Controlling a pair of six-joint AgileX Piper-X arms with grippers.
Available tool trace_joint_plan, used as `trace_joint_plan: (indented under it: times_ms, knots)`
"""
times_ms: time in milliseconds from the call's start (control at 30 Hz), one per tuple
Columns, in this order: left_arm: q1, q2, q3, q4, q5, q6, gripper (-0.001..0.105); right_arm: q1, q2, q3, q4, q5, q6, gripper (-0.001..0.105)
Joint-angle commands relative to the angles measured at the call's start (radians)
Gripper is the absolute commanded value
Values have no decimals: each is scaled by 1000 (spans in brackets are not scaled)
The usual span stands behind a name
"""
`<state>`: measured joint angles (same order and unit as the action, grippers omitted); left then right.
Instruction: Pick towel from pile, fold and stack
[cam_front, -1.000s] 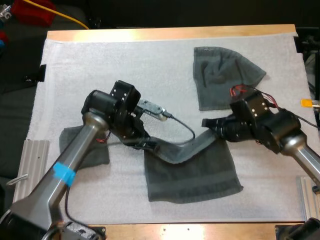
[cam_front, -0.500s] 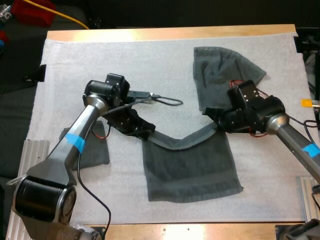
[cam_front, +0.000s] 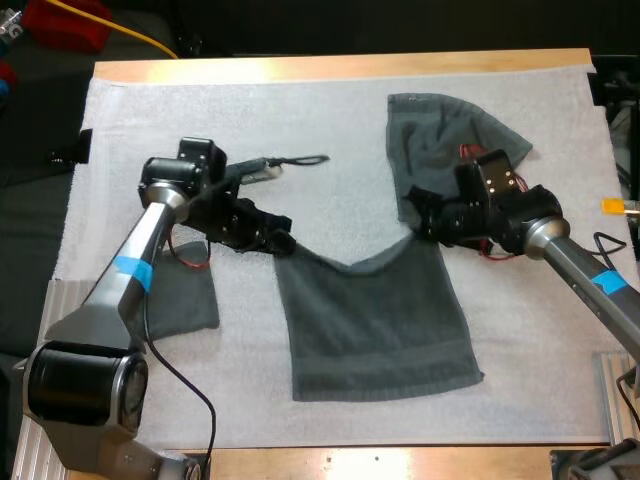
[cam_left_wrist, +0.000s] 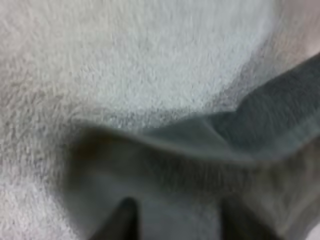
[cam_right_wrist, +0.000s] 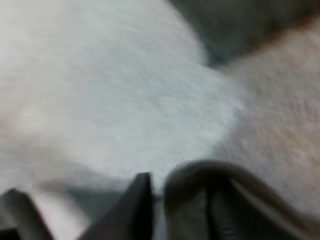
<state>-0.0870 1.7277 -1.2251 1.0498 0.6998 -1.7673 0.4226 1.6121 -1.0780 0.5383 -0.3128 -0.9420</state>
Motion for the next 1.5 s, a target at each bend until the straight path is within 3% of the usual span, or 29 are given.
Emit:
trace_joint_plan:
  times_ms: [0, 167, 400, 600, 767, 867, 1467]
  knots:
    - [18, -3, -1, -4, 75, -9, 76, -4, -5, -1, -47, -24, 1, 43]
    - [84, -18, -1, 9, 218, -8, 63, -4, -37, -1, -48, -10, -141, 57]
    - [109, -126, -1, 78, 218, 53, 63, -4, -158, -1, 105, 89, -370, 60]
    - [109, -252, -1, 154, 219, 108, 63, -4, -280, -1, 252, 93, -485, 60]
    - [109, -359, -1, 277, 213, 199, 63, -4, -380, -1, 363, 93, -522, 60]
    - [109, -428, -1, 316, 180, 212, 63, -4, -440, -1, 427, 93, -528, 60]
    - [106, -784, -1, 448, 79, 171, 63, -3, -764, 74, 720, 93, -543, 60]
